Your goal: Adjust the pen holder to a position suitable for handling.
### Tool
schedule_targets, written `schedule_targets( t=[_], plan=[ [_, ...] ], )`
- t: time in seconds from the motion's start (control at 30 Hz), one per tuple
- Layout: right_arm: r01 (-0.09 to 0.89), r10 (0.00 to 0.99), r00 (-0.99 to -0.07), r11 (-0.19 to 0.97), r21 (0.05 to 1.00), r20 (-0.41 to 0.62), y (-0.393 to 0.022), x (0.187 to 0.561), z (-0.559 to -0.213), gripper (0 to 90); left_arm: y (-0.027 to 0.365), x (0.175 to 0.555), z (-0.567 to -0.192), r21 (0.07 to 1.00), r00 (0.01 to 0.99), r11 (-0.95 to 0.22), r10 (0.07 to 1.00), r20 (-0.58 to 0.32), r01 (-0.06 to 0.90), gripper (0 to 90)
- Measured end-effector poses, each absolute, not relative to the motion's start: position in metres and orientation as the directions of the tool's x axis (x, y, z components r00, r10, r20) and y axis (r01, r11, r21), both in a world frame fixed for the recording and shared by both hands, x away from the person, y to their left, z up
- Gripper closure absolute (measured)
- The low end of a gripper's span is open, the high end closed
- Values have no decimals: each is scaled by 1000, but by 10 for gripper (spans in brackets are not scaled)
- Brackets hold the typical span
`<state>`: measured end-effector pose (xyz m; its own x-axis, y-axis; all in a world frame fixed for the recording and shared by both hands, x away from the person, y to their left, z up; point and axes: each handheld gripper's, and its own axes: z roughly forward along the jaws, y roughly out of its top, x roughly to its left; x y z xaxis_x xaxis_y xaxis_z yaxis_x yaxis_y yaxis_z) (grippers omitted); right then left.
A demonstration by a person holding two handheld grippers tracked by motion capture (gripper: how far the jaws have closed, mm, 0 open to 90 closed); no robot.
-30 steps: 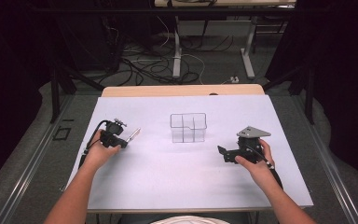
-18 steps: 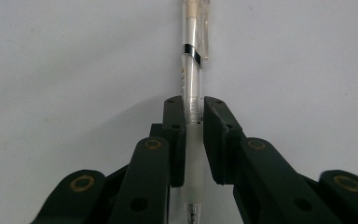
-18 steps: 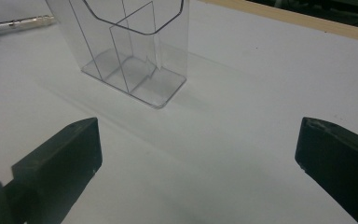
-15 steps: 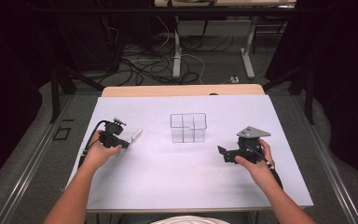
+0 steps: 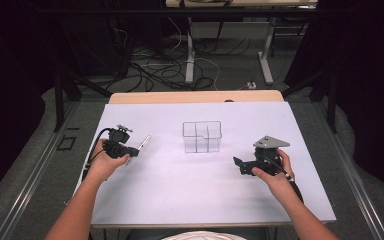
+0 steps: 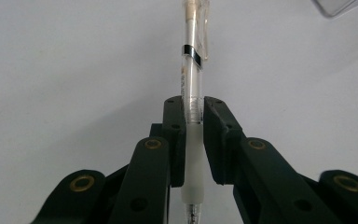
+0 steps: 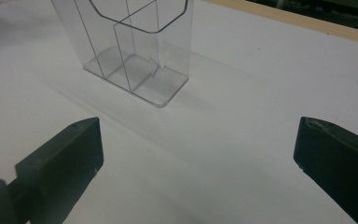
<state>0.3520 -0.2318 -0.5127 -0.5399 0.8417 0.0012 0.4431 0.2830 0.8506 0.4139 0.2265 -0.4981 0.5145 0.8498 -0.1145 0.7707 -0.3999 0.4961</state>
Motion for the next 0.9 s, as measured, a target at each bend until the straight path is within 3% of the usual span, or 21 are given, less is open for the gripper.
schedule_targets(
  t=[0.9],
  plan=[
    [352, 787, -608, 384, 853, -103, -214, 346, -501, 0, 201, 387, -458, 516, 616, -461, 768, -176, 722, 795]
  ],
)
